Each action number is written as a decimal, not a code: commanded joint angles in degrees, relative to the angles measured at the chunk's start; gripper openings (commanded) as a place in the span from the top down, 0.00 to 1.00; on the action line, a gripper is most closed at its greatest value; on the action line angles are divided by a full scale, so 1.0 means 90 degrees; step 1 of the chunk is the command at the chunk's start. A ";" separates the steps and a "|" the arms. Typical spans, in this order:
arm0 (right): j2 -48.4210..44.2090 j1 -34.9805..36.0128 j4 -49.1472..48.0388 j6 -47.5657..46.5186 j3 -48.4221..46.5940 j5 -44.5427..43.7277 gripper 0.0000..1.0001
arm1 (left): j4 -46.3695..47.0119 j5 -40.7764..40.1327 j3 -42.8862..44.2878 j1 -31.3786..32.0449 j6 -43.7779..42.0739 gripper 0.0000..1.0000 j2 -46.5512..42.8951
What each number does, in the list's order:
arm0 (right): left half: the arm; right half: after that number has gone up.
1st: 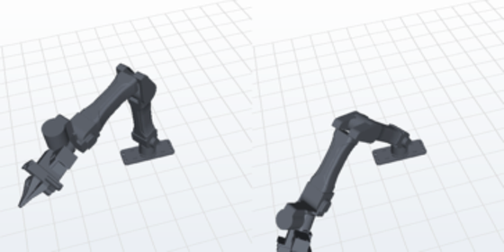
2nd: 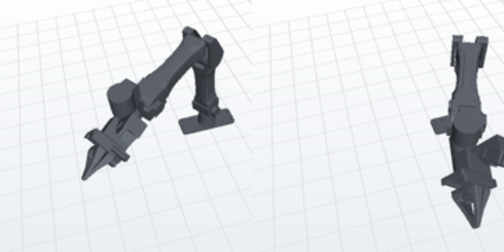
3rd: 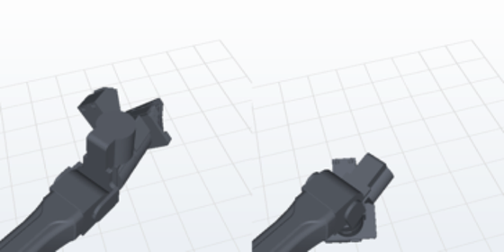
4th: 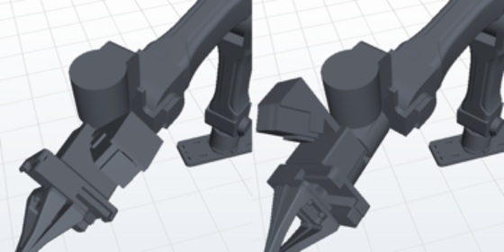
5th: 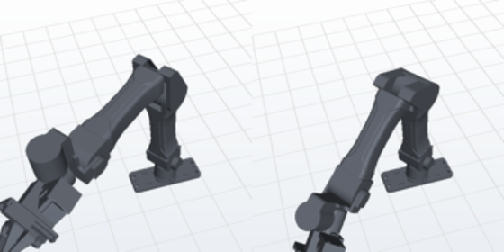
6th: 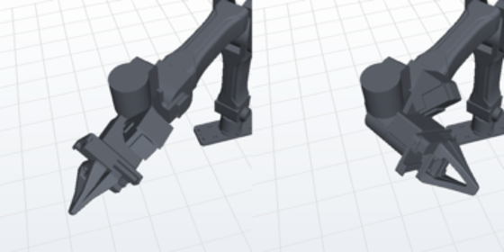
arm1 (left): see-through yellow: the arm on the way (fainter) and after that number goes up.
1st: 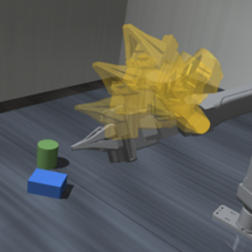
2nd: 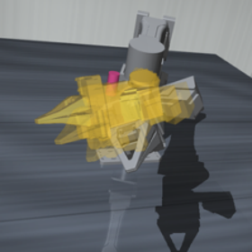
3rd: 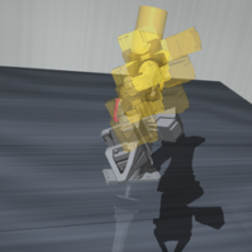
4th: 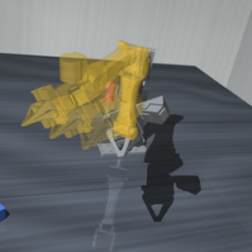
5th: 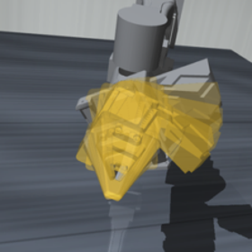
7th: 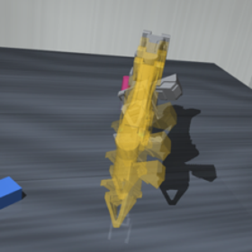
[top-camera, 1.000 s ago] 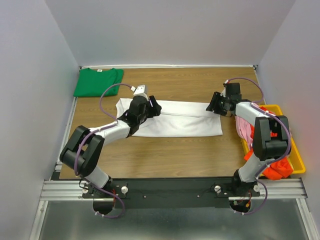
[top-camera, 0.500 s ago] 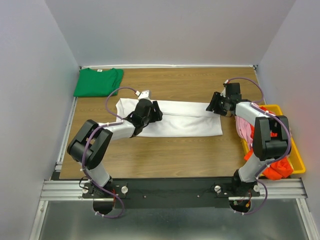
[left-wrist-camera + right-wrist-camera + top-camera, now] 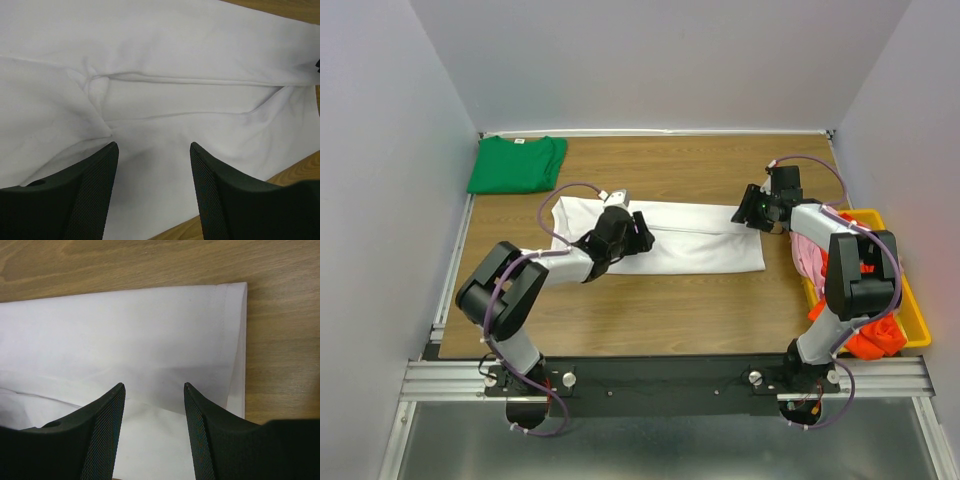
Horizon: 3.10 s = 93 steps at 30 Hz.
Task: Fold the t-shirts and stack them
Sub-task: Fold the tshirt
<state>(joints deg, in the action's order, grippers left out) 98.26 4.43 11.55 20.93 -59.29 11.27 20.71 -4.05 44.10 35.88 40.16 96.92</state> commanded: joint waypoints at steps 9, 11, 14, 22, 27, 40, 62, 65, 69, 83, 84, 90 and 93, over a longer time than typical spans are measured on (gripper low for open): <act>0.0195 0.0221 -0.0063 -0.0226 -0.0307 0.0447 0.42 | -0.0318 -0.0556 -0.0456 -0.0275 -0.0077 0.29 -0.1405; 0.0293 0.0270 -0.0053 -0.0226 -0.0317 0.0496 0.42 | -0.0338 -0.0497 -0.0485 -0.0382 -0.0126 0.29 -0.1152; 0.0303 0.0348 -0.0063 -0.0226 -0.0161 0.0457 0.42 | -0.0290 -0.0468 -0.0515 -0.0490 -0.0185 0.29 -0.0732; 0.0616 0.0367 0.0385 -0.0041 0.0113 0.0067 0.44 | -0.0182 -0.0458 -0.0300 -0.0676 -0.0390 0.28 0.0138; 0.0528 0.0397 0.0708 0.0281 0.0492 -0.0256 0.46 | -0.0211 -0.0526 -0.0047 -0.0754 -0.0585 0.28 0.0451; -0.0487 0.0806 0.0894 0.0975 0.1762 0.0037 0.46 | -0.0689 -0.0185 0.1340 -0.0910 -0.1327 0.28 0.1427; -0.1562 0.2945 0.0836 0.2567 0.2564 -0.0510 0.46 | -0.1657 0.0772 0.3821 -0.0940 -0.2148 0.28 0.2844; -0.1494 0.3257 0.0719 0.2752 0.2535 -0.0529 0.46 | -0.1657 0.0919 0.4006 -0.0940 -0.2245 0.28 0.2941; -0.1201 0.3697 0.0524 0.2948 0.2379 -0.0471 0.46 | -0.1676 0.1134 0.4241 -0.0939 -0.2372 0.29 0.3088; -0.0282 0.4742 0.0113 0.3065 0.1373 -0.0627 0.46 | -0.1842 0.1603 0.5373 -0.0901 -0.2617 0.29 0.3567; -0.0321 0.4752 0.0123 0.3056 0.1286 -0.0656 0.46 | -0.1871 0.1584 0.5432 -0.0910 -0.2636 0.29 0.3528; -0.0956 0.4801 0.0639 0.2890 0.1041 -0.0977 0.45 | -0.2105 0.1418 0.5959 -0.0862 -0.2744 0.27 0.2923; -0.1395 0.4811 0.1176 0.2841 0.1031 -0.1223 0.45 | -0.2145 0.1203 0.5980 -0.0832 -0.2763 0.26 0.2318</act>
<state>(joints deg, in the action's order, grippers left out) 90.65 47.27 14.72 47.83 -48.31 5.45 2.39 8.38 96.01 27.66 16.71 126.56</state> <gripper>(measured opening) 0.546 0.731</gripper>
